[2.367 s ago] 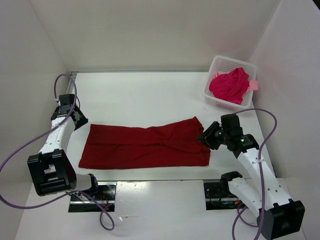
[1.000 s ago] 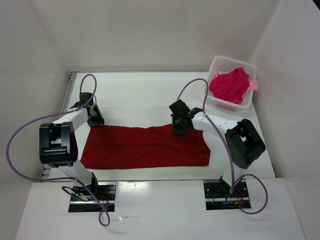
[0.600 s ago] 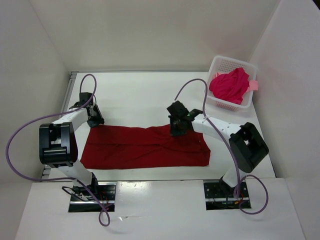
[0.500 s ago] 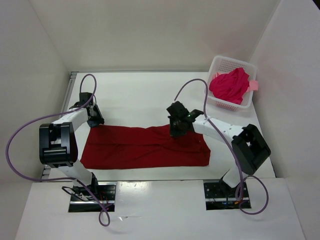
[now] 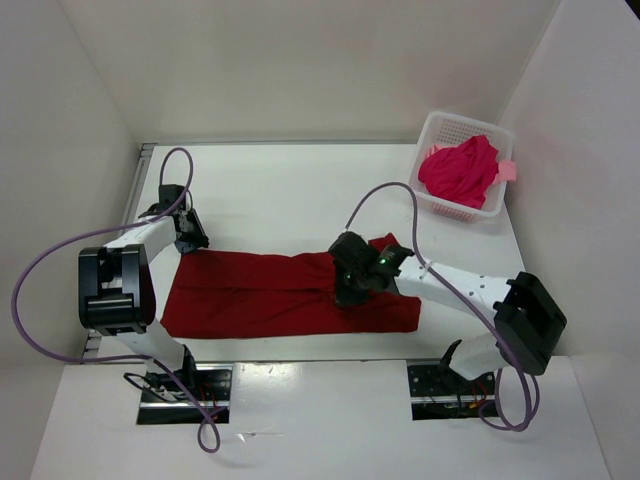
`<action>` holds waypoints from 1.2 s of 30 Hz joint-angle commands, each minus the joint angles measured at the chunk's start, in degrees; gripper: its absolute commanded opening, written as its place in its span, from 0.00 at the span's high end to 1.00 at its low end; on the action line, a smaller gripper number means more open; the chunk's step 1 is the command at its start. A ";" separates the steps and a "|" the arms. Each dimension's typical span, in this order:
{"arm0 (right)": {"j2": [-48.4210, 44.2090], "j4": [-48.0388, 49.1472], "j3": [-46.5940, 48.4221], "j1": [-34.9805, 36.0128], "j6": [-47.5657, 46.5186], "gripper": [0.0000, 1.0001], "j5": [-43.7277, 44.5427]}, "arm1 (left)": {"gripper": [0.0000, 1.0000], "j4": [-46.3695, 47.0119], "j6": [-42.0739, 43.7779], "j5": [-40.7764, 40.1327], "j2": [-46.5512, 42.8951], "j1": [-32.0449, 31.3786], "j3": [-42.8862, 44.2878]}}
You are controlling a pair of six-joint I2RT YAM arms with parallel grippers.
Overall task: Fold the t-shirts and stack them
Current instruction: Fold the other side of the tshirt into a rectangle
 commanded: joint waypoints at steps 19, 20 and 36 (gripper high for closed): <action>-5.92 -1.55 -0.74 -3.89 0.82 0.73 4.12 | 0.59 -0.35 1.06 1.77 -5.17 0.16 2.37; -7.15 -0.86 -0.74 -7.23 -0.94 0.73 4.64 | 0.59 -0.35 1.06 1.78 -5.18 0.16 2.38; 3.03 17.87 0.32 -42.94 -14.67 0.57 -5.02 | 0.45 -3.36 0.45 3.80 2.20 -20.50 9.15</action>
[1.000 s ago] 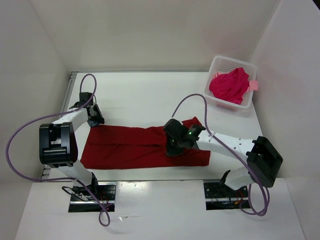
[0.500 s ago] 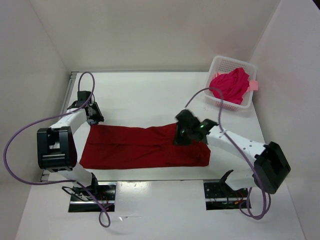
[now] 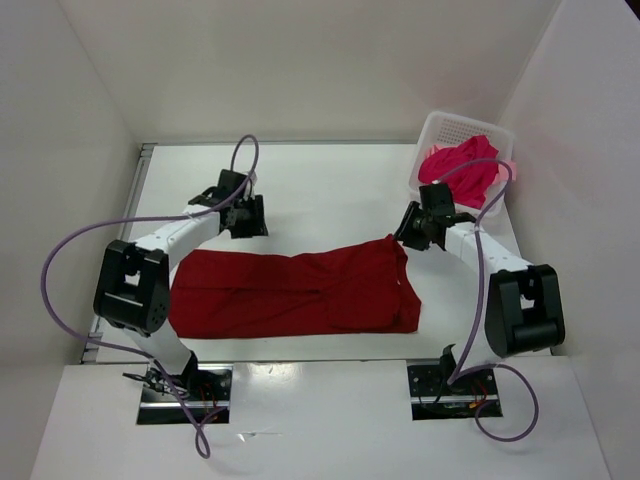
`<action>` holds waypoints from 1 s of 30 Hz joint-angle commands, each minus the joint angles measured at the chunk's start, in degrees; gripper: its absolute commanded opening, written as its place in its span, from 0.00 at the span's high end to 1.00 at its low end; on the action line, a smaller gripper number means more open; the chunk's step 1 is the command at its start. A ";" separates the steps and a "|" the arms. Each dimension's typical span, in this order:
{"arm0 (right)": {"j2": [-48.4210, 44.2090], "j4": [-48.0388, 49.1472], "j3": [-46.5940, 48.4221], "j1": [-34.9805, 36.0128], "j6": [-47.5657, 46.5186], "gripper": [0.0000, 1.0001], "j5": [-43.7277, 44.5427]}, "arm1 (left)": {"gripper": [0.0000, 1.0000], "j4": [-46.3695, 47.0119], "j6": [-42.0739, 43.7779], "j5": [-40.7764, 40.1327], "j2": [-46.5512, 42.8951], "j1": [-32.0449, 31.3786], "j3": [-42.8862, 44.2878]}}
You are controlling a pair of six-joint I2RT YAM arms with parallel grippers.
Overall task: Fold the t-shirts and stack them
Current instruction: Fold the other side of the tshirt into a rectangle
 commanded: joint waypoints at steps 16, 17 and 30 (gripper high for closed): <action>7.90 8.35 1.17 -2.12 -3.59 0.69 -11.30 | 0.45 1.70 -0.43 7.45 -2.23 18.82 -11.13; 8.60 8.88 1.17 -2.11 -2.99 0.71 -11.30 | 0.45 1.70 -0.43 7.99 -1.36 19.53 -11.74; 8.61 9.59 1.70 -4.57 -0.61 0.96 -4.36 | 0.46 3.46 -2.10 8.70 5.42 28.67 -11.75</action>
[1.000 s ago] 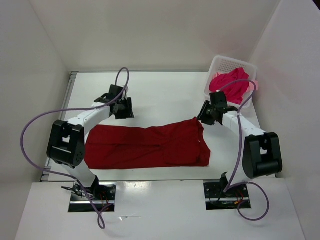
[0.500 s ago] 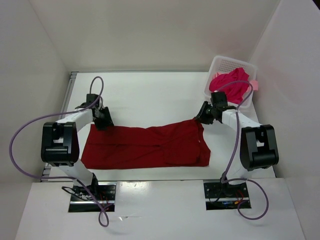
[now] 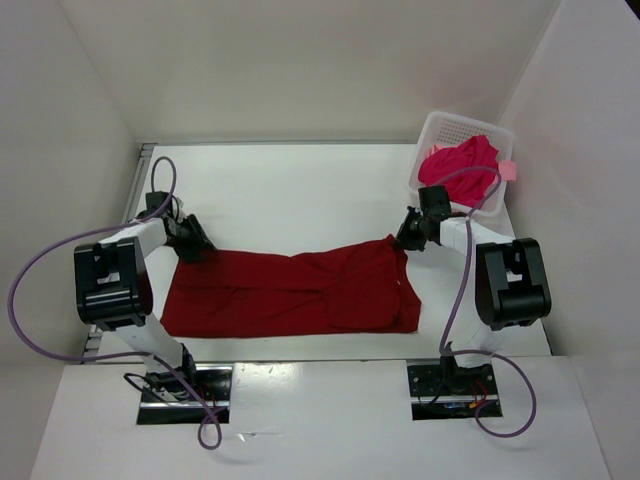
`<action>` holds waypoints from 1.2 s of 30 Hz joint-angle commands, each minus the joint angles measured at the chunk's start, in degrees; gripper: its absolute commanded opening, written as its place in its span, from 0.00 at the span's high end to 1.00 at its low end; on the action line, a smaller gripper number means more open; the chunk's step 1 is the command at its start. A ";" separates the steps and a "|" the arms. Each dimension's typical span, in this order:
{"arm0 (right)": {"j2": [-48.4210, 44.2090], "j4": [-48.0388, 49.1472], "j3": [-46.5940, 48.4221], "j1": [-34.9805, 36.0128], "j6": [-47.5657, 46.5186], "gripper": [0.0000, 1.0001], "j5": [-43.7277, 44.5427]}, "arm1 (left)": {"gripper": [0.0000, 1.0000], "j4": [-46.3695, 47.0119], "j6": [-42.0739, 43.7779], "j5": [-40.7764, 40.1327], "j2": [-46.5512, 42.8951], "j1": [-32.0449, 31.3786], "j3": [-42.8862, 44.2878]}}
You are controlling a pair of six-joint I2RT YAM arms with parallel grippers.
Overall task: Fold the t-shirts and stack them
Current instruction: Fold the other side of the tshirt into a rectangle
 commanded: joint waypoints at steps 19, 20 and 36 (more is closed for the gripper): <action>-2.81 -2.52 0.77 -2.66 1.94 0.84 7.23 | 0.47 3.29 -3.63 0.36 -4.97 9.24 -0.55; -4.22 -3.22 1.30 -2.66 1.94 0.79 7.23 | 0.47 3.29 -3.63 1.15 -5.68 9.24 -0.55; -14.17 -3.59 0.35 16.04 8.26 0.92 1.07 | 0.47 -1.62 -0.49 0.37 -13.60 -10.54 0.76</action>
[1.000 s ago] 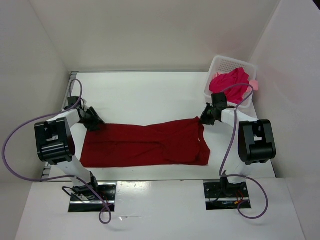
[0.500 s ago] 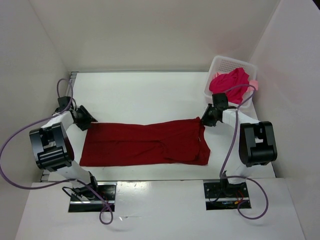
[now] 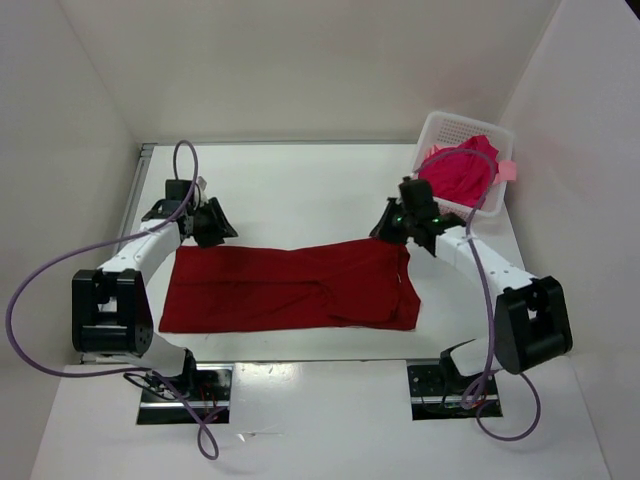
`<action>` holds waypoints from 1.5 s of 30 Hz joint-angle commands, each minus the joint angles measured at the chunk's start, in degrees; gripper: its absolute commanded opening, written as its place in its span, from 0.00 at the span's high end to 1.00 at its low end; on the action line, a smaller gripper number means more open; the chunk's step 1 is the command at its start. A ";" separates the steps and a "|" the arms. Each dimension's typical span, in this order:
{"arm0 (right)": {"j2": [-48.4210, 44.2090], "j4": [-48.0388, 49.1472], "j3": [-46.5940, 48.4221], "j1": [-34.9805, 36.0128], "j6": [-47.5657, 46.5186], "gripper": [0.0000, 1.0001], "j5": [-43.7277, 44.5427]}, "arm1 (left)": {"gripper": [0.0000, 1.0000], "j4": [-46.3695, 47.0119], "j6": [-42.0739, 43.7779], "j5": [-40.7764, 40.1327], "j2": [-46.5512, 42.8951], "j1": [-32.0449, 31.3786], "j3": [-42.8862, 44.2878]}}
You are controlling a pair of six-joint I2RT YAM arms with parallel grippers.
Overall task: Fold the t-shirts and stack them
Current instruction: Fold the other side of the tshirt into a rectangle, then rotate the tshirt 90 degrees
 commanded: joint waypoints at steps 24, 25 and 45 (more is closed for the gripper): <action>80.18 -19.29 109.11 17.13 -0.55 0.73 -0.21 | 0.47 -7.93 4.59 5.60 -9.22 0.24 6.63; 83.74 -23.87 120.04 17.13 -1.09 0.67 -0.20 | 0.47 -7.94 4.59 5.60 -9.22 0.24 7.33; 23.03 23.16 14.59 37.69 15.77 0.76 -1.26 | 1.00 -5.74 0.20 6.05 -4.92 1.29 15.43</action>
